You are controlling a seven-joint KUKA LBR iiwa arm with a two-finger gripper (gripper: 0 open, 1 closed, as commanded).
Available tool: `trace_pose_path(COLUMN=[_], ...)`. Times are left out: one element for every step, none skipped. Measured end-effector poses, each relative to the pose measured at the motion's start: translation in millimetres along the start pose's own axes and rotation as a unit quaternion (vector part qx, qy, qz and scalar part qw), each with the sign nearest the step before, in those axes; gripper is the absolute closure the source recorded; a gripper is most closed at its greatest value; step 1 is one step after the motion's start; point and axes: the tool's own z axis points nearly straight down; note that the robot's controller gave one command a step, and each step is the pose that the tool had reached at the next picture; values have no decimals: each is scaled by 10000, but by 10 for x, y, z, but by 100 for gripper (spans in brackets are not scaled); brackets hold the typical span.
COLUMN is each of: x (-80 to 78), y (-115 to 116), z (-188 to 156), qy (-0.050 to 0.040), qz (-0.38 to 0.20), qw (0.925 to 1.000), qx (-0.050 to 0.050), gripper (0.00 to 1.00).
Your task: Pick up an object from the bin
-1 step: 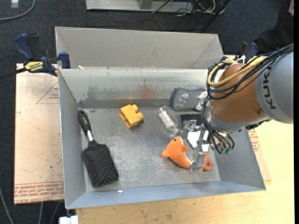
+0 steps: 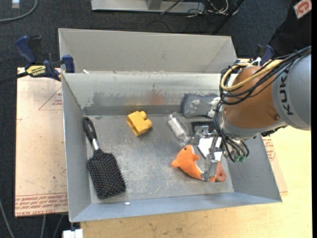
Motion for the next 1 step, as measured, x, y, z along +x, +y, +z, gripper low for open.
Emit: trace_pose_path(x=[16], y=[37], z=[138], qy=[-28], qz=[-429], qw=[9991], qx=[5], gripper=[0])
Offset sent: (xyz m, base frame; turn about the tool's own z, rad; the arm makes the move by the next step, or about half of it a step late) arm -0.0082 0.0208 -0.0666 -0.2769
